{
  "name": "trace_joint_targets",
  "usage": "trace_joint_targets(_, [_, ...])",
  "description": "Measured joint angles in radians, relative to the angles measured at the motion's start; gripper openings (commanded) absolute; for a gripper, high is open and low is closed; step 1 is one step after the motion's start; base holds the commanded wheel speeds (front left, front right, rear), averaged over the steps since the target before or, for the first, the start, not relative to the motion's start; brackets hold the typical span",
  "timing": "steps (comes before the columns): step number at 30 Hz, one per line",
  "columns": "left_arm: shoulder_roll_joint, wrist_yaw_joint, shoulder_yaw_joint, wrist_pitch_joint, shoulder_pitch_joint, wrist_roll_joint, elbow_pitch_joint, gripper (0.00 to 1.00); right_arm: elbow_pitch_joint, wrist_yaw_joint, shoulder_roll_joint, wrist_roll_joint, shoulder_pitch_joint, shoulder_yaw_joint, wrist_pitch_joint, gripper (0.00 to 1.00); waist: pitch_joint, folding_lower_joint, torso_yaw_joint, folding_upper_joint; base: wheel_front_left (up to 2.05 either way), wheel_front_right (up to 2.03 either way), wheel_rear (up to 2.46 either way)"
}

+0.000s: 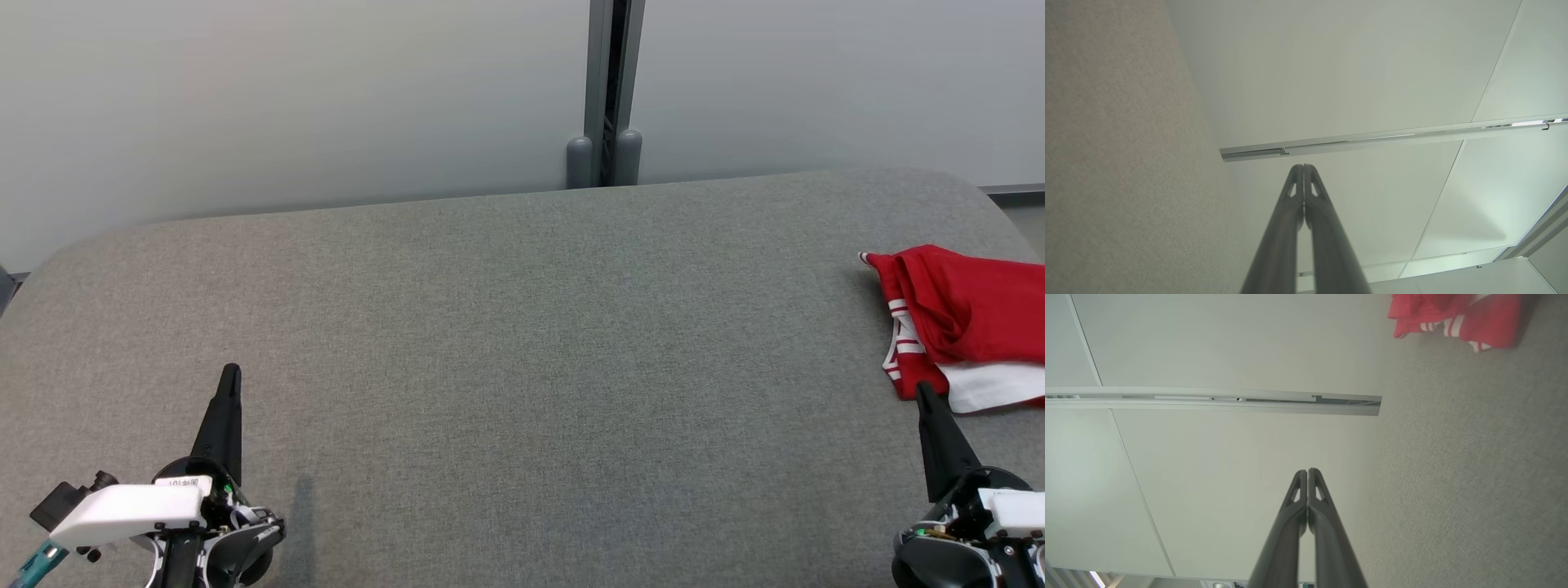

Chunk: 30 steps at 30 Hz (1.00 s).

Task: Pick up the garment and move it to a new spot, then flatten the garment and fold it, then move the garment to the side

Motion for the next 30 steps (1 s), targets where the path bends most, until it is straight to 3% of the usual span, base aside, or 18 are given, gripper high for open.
trace_joint_targets(30, [-0.005, 0.0, 0.007, 0.005, 0.0, 0.008, 0.0, 0.0, 0.0, 0.0, 0.004, -0.001, 0.0, -0.005, 0.003, 0.0, 0.0, 0.0, 0.0, 0.0, 0.0, 0.0, 0.0])
